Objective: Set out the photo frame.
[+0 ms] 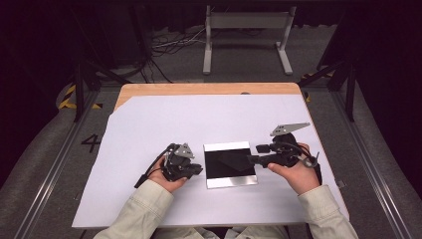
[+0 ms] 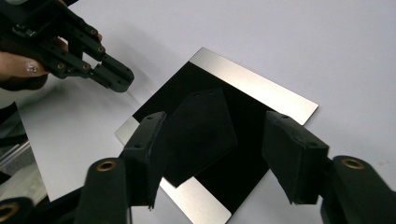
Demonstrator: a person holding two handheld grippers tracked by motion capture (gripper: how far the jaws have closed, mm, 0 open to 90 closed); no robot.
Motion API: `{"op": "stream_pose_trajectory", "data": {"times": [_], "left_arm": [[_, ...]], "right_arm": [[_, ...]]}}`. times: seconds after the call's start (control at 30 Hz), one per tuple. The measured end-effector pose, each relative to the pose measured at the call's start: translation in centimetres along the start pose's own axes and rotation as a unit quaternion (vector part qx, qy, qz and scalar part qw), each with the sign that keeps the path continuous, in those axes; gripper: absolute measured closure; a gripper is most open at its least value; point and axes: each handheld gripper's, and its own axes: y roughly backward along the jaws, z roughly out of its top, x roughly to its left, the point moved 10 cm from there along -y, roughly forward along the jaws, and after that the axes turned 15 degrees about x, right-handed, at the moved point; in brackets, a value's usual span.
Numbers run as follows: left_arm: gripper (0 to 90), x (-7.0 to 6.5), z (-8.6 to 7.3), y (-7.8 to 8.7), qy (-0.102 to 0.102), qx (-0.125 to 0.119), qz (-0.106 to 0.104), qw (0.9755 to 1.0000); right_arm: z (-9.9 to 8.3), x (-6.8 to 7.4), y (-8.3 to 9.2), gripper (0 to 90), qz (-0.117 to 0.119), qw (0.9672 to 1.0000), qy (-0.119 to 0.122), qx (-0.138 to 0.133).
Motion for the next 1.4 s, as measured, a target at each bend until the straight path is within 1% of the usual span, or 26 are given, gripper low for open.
{"op": "stream_pose_trajectory", "data": {"times": [0.17, 0.23, 0.27, 0.4, 0.53, 0.67, 0.7, 0.77, 0.8, 0.83, 0.87, 0.9, 1.0, 1.07, 1.1, 1.17, 1.3, 1.4], "left_arm": [[82.0, 0.0, -0.1, 0.0, 0.001, 0.002, 0.000, 1.0000], [81.9, 0.0, -0.2, 0.0, 0.002, 0.002, 0.001, 1.0000], [81.8, 0.0, -0.2, 0.0, 0.002, 0.002, 0.002, 1.0000], [81.8, 0.0, -0.1, -0.2, -0.002, 0.004, 0.004, 1.0000], [81.8, 0.0, -0.1, -0.2, -0.002, 0.005, 0.004, 1.0000], [81.7, 0.0, -0.2, -0.2, -0.002, 0.006, 0.004, 1.0000], [81.7, 0.0, -0.2, -0.2, -0.002, 0.006, 0.004, 1.0000], [81.7, 0.0, -0.2, -0.2, -0.003, 0.006, 0.005, 1.0000], [81.7, 0.0, -0.2, -0.2, -0.003, 0.007, 0.005, 1.0000], [81.7, 0.0, -0.2, -0.3, -0.003, 0.007, 0.005, 1.0000], [81.7, 0.0, -0.2, -0.3, -0.003, 0.007, 0.006, 0.9999], [81.7, 0.0, -0.2, -0.3, -0.004, 0.008, 0.006, 0.9999], [81.6, 0.0, -0.2, -0.3, -0.004, 0.009, 0.006, 0.9999], [81.5, 0.0, -0.2, -0.3, -0.003, 0.009, 0.007, 0.9999], [81.6, 0.0, -0.2, -0.3, -0.003, 0.010, 0.007, 0.9999], [81.7, 0.0, -0.2, -0.3, -0.004, 0.010, 0.006, 0.9999], [81.6, 0.0, -0.2, -0.3, -0.004, 0.010, 0.007, 0.9999], [81.6, 0.0, -0.2, -0.3, -0.004, 0.011, 0.007, 0.9999]], "right_arm": [[0.1, -0.4, -1.3, 35.3, 0.018, 0.9995, -0.027, 0.002], [0.2, -0.5, -1.7, 33.7, 0.036, 0.9985, -0.042, 0.000], [0.3, -0.4, -1.9, 32.9, 0.048, 0.9976, -0.051, -0.001], [0.4, -0.1, -2.7, 29.5, 0.074, 0.9950, -0.066, 0.003], [0.4, 0.1, -3.3, 29.0, 0.080, 0.9942, -0.071, 0.011], [0.3, 0.2, -4.1, 28.7, 0.090, 0.9923, -0.083, 0.021], [0.3, 0.2, -4.1, 28.7, 0.090, 0.9923, -0.083, 0.021], [0.3, 0.3, -4.3, 30.4, 0.103, 0.9900, -0.093, 0.025], [0.3, 0.4, -4.4, 31.4, 0.112, 0.9882, -0.101, 0.027], [0.3, 0.4, -4.5, 31.9, 0.125, 0.9853, -0.113, 0.030], [0.2, 0.4, -4.5, 32.1, 0.130, 0.9841, -0.117, 0.031], [0.2, 0.4, -4.5, 32.5, 0.136, 0.9822, -0.125, 0.034], [0.0, 0.3, -4.8, 33.9, 0.142, 0.9798, -0.135, 0.040], [-0.2, 0.3, -4.9, 36.5, 0.148, 0.9779, -0.139, 0.048], [-0.3, 0.3, -5.0, 37.0, 0.149, 0.9778, -0.139, 0.050], [-0.3, 0.4, -5.1, 38.6, 0.153, 0.9765, -0.142, 0.054], [-0.4, 0.8, -5.2, 42.6, 0.171, 0.9720, -0.148, 0.063], [-0.4, 0.9, -5.3, 44.5, 0.178, 0.9705, -0.150, 0.063]]}}
